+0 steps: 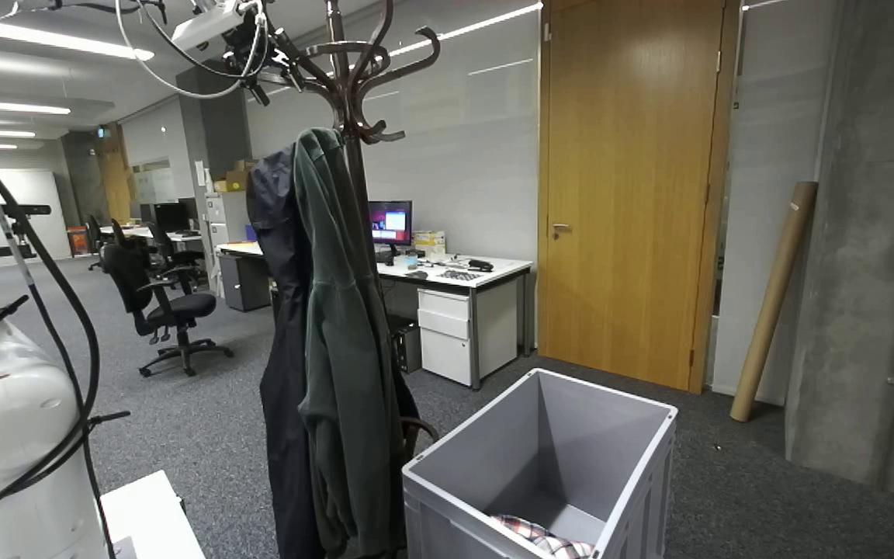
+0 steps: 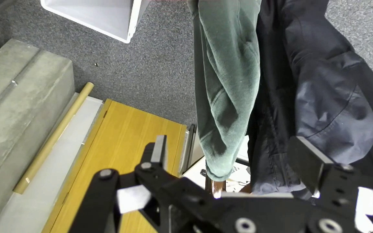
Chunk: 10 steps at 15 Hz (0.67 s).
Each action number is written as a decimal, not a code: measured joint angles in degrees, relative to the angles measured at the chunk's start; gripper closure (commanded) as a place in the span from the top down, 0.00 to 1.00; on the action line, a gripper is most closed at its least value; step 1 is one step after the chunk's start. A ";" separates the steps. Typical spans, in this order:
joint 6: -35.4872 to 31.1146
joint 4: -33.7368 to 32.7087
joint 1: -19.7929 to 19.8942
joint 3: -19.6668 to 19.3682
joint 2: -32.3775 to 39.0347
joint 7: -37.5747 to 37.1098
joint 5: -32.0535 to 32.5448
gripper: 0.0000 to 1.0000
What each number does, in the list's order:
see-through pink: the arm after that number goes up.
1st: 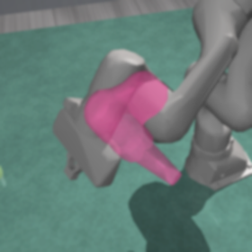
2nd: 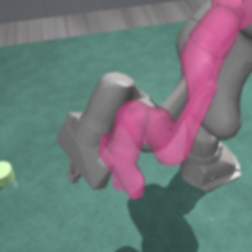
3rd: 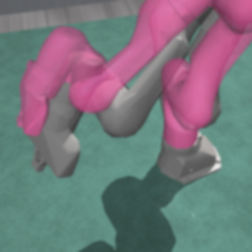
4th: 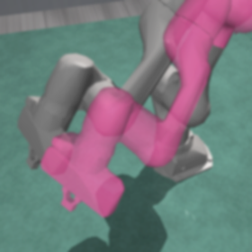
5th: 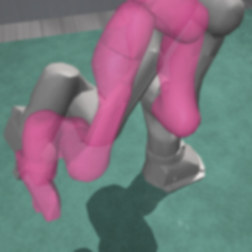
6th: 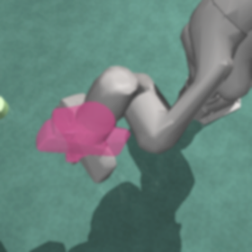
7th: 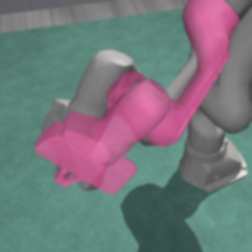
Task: Unhang the green hoodie and hang it on the immediate hanger to the left
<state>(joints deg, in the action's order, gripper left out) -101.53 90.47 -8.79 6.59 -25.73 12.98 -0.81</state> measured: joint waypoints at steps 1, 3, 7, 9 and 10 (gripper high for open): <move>0.76 0.09 0.02 0.00 -0.49 -0.27 0.02 1.00; 1.77 0.43 0.13 0.00 -1.44 -1.12 0.06 1.00; 2.59 1.30 0.92 -0.08 -3.44 -2.58 0.10 1.00; 2.97 1.86 1.43 -0.19 -4.50 -3.24 0.10 1.00; 3.39 2.20 1.46 -0.35 -5.13 -3.53 0.10 1.00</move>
<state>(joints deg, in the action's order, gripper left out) -98.14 92.67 -7.33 6.24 -30.87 9.45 -0.72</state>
